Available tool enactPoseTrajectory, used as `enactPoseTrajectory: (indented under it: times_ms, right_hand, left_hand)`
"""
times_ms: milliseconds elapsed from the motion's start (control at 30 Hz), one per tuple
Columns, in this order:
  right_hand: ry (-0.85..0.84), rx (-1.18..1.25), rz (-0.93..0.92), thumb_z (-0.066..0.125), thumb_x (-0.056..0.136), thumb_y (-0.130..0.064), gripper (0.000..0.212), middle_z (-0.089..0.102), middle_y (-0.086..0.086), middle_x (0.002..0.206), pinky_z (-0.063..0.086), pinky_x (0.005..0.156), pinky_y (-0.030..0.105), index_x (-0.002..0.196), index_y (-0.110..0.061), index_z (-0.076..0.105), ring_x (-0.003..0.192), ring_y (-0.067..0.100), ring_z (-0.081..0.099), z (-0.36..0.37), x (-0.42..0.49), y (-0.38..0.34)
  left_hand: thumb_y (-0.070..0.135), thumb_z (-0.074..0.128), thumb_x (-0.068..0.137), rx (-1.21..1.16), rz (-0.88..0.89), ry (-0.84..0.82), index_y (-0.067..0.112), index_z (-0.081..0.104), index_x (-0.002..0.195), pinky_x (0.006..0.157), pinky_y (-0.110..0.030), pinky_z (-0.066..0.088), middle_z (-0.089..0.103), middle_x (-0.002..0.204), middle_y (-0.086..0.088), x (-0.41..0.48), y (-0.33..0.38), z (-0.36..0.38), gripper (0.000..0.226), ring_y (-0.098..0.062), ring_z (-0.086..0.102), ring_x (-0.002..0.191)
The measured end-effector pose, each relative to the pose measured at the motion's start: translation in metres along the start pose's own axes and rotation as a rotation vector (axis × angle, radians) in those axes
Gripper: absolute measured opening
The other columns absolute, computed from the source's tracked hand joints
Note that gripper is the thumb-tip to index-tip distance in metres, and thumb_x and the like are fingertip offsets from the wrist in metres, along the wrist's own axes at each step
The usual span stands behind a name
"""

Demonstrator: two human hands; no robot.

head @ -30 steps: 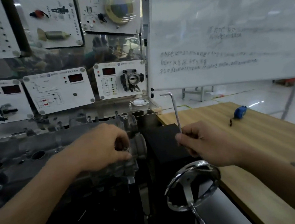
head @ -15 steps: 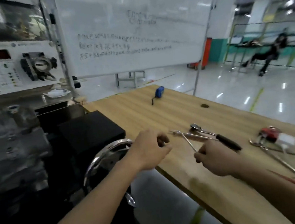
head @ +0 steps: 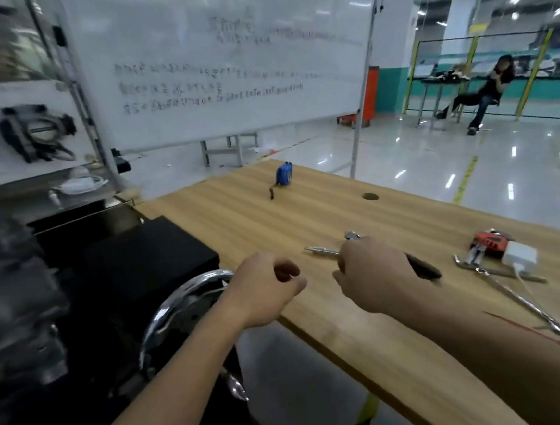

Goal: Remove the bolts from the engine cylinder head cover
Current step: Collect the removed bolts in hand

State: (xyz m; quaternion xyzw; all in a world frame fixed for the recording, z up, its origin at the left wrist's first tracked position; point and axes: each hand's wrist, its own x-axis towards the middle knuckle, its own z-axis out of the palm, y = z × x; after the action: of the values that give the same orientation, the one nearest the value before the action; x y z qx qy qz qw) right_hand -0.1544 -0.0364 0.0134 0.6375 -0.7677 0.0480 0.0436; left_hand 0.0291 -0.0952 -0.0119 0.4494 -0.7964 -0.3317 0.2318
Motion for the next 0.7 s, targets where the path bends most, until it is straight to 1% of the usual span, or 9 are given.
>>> enactPoseTrajectory:
  times_ms: [100, 200, 300, 367, 400, 467, 533, 633, 700]
  right_hand:
    - [0.144, 0.304, -0.362, 0.055, 0.092, -0.036, 0.016, 0.062, -0.015, 0.081, 0.042, 0.052, 0.02, 0.092, -0.03, 0.071, 0.069, 0.004, 0.055, -0.046, 0.007, -0.084]
    - [0.207, 0.504, -0.728, 0.058, 0.087, -0.04, 0.019, 0.071, -0.015, 0.086, 0.053, 0.067, 0.026, 0.097, -0.034, 0.072, 0.078, 0.004, 0.063, -0.096, -0.003, -0.163]
    - [0.161, 0.368, -1.023, 0.061, 0.087, -0.054, 0.033, 0.072, -0.014, 0.1, 0.033, 0.057, 0.011, 0.114, -0.037, 0.068, 0.087, 0.007, 0.061, -0.121, -0.008, -0.227]
    - [0.125, 0.23, -1.147, 0.062, 0.087, -0.056, 0.041, 0.071, -0.008, 0.106, 0.031, 0.051, 0.01, 0.119, -0.031, 0.068, 0.089, 0.011, 0.06, -0.122, -0.008, -0.261]
    - [0.102, 0.179, -1.189, 0.064, 0.088, -0.054, 0.042, 0.07, -0.004, 0.105, 0.035, 0.056, 0.009, 0.118, -0.026, 0.069, 0.092, 0.014, 0.061, -0.12, -0.008, -0.275]
    - [0.027, 0.069, -1.225, 0.066, 0.089, -0.044, 0.032, 0.067, 0.004, 0.096, 0.052, 0.074, 0.026, 0.105, -0.017, 0.07, 0.093, 0.023, 0.064, -0.112, -0.007, -0.296]
    - [-0.035, -0.017, -1.235, 0.064, 0.093, -0.031, 0.019, 0.058, 0.004, 0.085, 0.056, 0.077, 0.038, 0.094, -0.012, 0.067, 0.086, 0.028, 0.065, -0.109, -0.007, -0.308]
    - [0.029, 0.034, -1.297, 0.058, 0.096, -0.022, 0.016, 0.058, -0.004, 0.077, 0.054, 0.074, 0.033, 0.089, -0.013, 0.07, 0.074, 0.017, 0.062, -0.133, -0.003, -0.307]
    - [0.066, 0.228, -1.35, 0.06, 0.097, -0.028, 0.018, 0.062, -0.014, 0.071, 0.048, 0.067, 0.016, 0.087, -0.019, 0.073, 0.065, 0.001, 0.061, -0.168, 0.0, -0.3]
  left_hand:
    - [0.032, 0.068, 0.09, -0.256, -0.002, 0.205, 0.03, 0.076, 0.091, 0.07, -0.025, 0.055, 0.075, 0.083, 0.009, -0.058, 0.002, -0.061, 0.009, -0.003, 0.07, 0.076]
    - [0.021, 0.07, 0.088, -0.518, -0.035, 0.526, 0.021, 0.077, 0.079, 0.052, -0.022, 0.052, 0.073, 0.071, -0.003, -0.129, -0.002, -0.111, 0.01, -0.012, 0.067, 0.061]
    - [0.027, 0.075, 0.071, -0.773, -0.157, 0.839, 0.013, 0.076, 0.073, 0.047, -0.025, 0.047, 0.067, 0.063, -0.01, -0.189, -0.015, -0.138, 0.014, -0.017, 0.061, 0.054]
    - [0.017, 0.072, 0.08, -0.849, -0.249, 1.014, 0.014, 0.076, 0.064, 0.046, -0.029, 0.046, 0.063, 0.057, -0.008, -0.212, -0.029, -0.147, 0.016, -0.016, 0.058, 0.048]
    - [0.012, 0.068, 0.085, -0.883, -0.29, 1.076, 0.015, 0.075, 0.06, 0.046, -0.03, 0.045, 0.062, 0.055, -0.008, -0.22, -0.035, -0.151, 0.025, -0.015, 0.057, 0.046]
    - [0.009, 0.065, 0.089, -0.957, -0.342, 1.16, 0.012, 0.074, 0.063, 0.05, -0.031, 0.045, 0.063, 0.057, -0.008, -0.229, -0.043, -0.157, 0.028, -0.015, 0.059, 0.046]
    - [0.011, 0.062, 0.093, -0.999, -0.361, 1.195, 0.006, 0.073, 0.079, 0.053, -0.032, 0.048, 0.068, 0.063, -0.009, -0.233, -0.049, -0.163, 0.018, -0.017, 0.064, 0.051]
    - [0.018, 0.057, 0.098, -1.06, -0.297, 1.182, 0.005, 0.072, 0.09, 0.058, -0.032, 0.055, 0.075, 0.077, -0.012, -0.236, -0.051, -0.173, 0.021, -0.023, 0.073, 0.067]
    - [0.03, 0.054, 0.098, -1.089, -0.246, 1.141, 0.003, 0.071, 0.098, 0.064, -0.032, 0.057, 0.076, 0.089, -0.015, -0.238, -0.05, -0.178, 0.032, -0.028, 0.075, 0.081]
